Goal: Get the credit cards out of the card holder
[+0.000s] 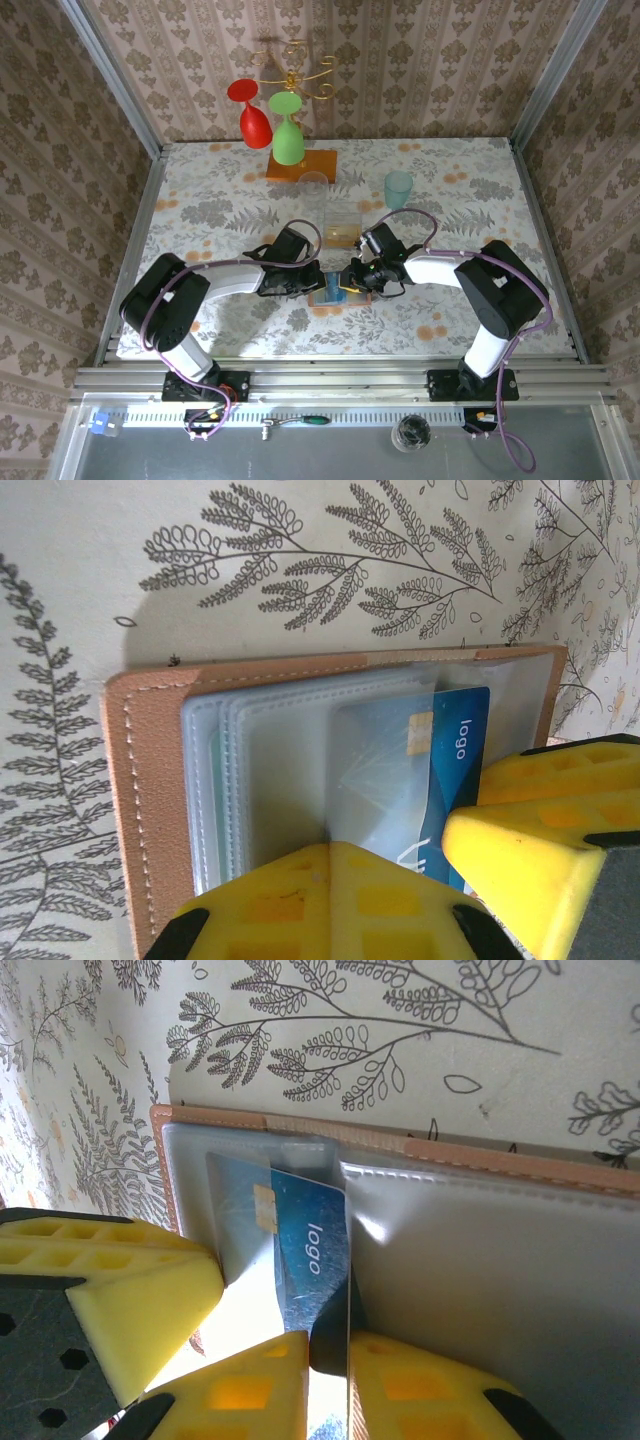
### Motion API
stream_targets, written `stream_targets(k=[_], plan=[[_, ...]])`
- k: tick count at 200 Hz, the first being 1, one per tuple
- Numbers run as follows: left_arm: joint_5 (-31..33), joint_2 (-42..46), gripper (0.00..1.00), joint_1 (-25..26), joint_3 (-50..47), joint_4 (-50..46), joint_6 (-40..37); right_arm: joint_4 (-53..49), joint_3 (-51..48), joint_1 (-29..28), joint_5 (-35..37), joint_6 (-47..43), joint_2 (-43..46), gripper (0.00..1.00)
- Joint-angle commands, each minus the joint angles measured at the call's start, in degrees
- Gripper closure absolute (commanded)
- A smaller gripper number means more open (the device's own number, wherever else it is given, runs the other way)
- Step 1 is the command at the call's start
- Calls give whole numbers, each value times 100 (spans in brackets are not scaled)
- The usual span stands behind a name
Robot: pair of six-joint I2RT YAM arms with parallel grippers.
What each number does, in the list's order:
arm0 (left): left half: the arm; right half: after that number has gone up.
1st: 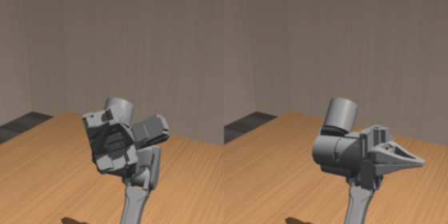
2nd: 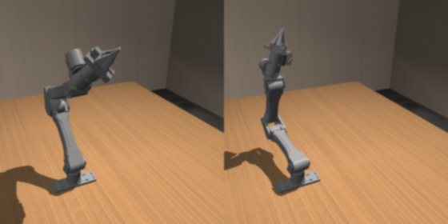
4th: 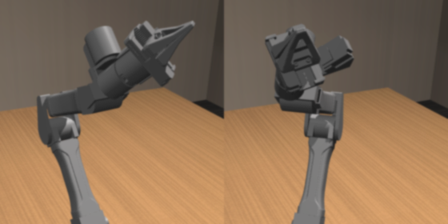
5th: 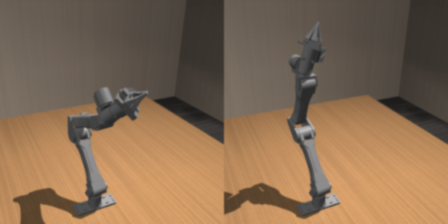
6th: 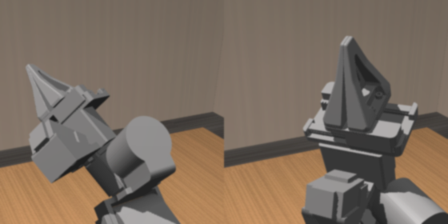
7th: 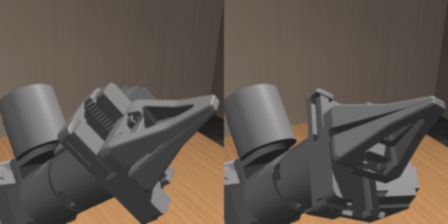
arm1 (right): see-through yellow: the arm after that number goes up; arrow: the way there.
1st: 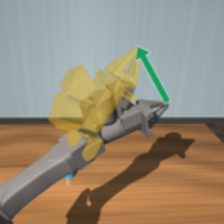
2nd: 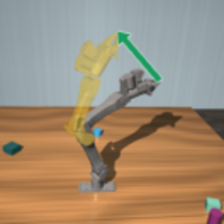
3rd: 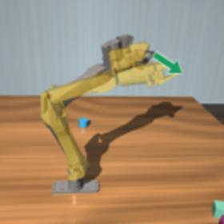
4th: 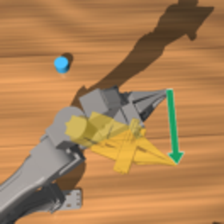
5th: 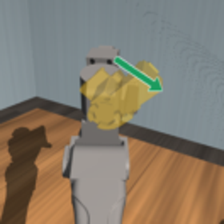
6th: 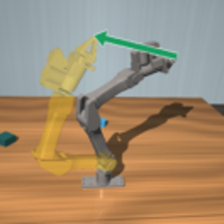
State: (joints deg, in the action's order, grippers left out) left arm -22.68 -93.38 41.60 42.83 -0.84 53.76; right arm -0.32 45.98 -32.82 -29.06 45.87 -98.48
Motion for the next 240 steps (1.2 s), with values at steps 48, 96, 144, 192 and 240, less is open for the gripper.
stream_targets(k=[48, 96, 144, 192, 240], plan=[[62, -84, 100, 46, -38, -129, -48, -144, -184, 80, 82, -60, 306, 89], [88, -53, 100, 47, -47, -152, -43, -417, -412, 235, 271, -244, 651, 91], [39, -20, 100, 42, -47, -93, -11, -889, -483, 363, 457, -516, 1087, 93], [-53, 90, 100, 11, 11, 120, 85, -1043, -257, 367, 380, -678, 1201, 96], [-14, 392, 96, -98, -87, 199, 47, -1757, 283, 365, 677, -1321, 1269, 98]])
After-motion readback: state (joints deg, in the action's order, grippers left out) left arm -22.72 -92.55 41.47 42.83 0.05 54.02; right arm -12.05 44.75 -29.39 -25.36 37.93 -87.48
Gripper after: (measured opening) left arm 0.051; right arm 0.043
